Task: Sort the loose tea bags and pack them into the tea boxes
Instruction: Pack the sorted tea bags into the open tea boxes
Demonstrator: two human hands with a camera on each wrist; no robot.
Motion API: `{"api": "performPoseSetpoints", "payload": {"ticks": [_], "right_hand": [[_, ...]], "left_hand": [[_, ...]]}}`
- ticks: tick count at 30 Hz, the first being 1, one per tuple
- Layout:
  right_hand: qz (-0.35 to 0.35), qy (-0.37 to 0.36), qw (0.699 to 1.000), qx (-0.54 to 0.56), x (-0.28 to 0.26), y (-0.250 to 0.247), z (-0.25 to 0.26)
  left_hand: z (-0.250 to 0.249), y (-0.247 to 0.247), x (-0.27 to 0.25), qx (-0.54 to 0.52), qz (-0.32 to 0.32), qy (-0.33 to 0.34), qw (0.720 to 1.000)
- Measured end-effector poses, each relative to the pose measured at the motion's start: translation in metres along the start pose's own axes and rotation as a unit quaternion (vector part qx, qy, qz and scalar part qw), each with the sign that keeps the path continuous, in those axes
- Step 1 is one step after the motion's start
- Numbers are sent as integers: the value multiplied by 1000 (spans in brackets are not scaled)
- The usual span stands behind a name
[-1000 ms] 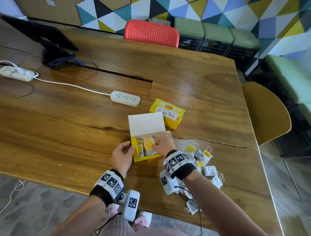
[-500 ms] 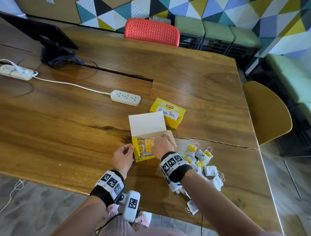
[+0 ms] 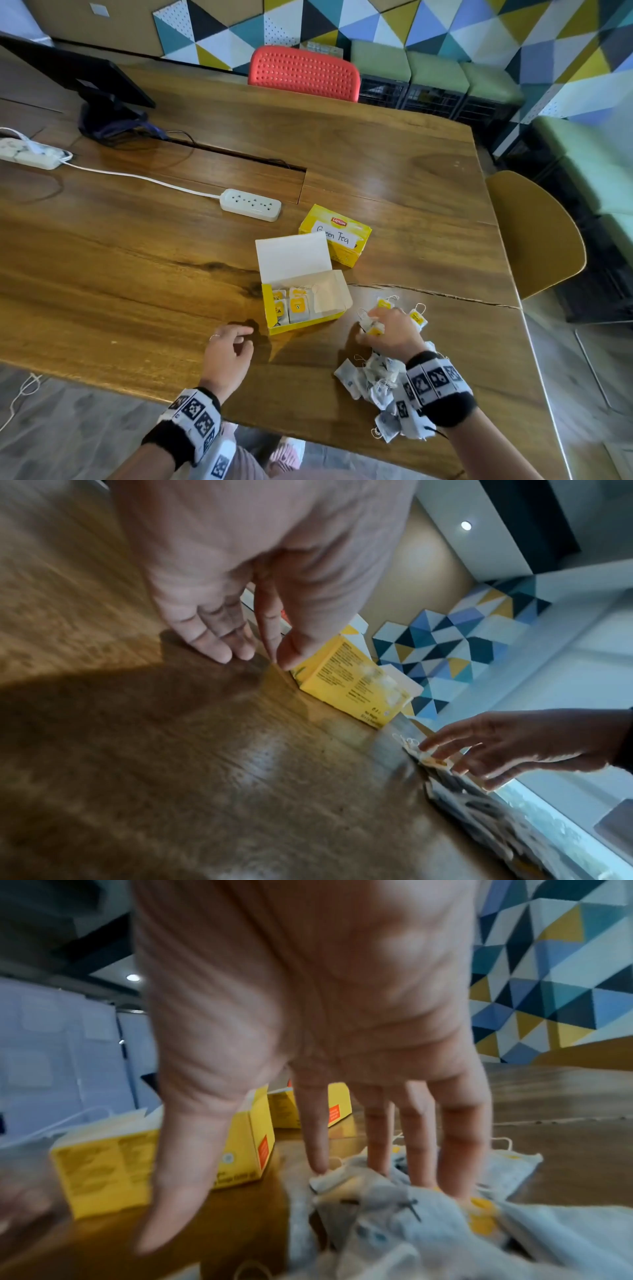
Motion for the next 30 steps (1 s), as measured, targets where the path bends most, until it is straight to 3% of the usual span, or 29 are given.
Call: {"api": "performPoseSetpoints", "payload": {"ticks": [3, 6, 12, 15, 19, 23, 27, 30], "right_hand": [[72, -1, 993, -96, -9, 35, -17], [9, -18, 995, -102, -11, 39, -18], [-55, -48, 997, -31, 1, 23, -14], [-81, -28, 990, 115, -2, 3, -23], [-90, 20, 939, 330, -12, -7, -41], [6, 87, 820, 566, -28, 19, -40], [79, 111, 759, 637, -36, 41, -31], [103, 125, 729, 665, -33, 55, -28]], "left_hand": [[-2, 5, -4, 60, 27, 23, 998], [-4, 12, -6, 111, 40, 31, 993], [-8, 16, -13, 157, 37, 19, 987], [-7, 20, -19, 161, 58, 12, 985], [-18, 34, -33, 148, 122, 7, 981], [-53, 56, -46, 88, 208, 40, 973], [-100, 77, -51, 52, 252, 94, 962], [-132, 92, -50, 26, 272, 146, 951]]}}
Point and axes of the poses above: each hand's wrist, its own x-axis towards the middle knuckle, its own y-axis out of the palm, z = x × y, the point moved 10 cm from there along x, towards the middle knuckle, and after that the axes turned 2 degrees about -z, right-handed, at the moved point
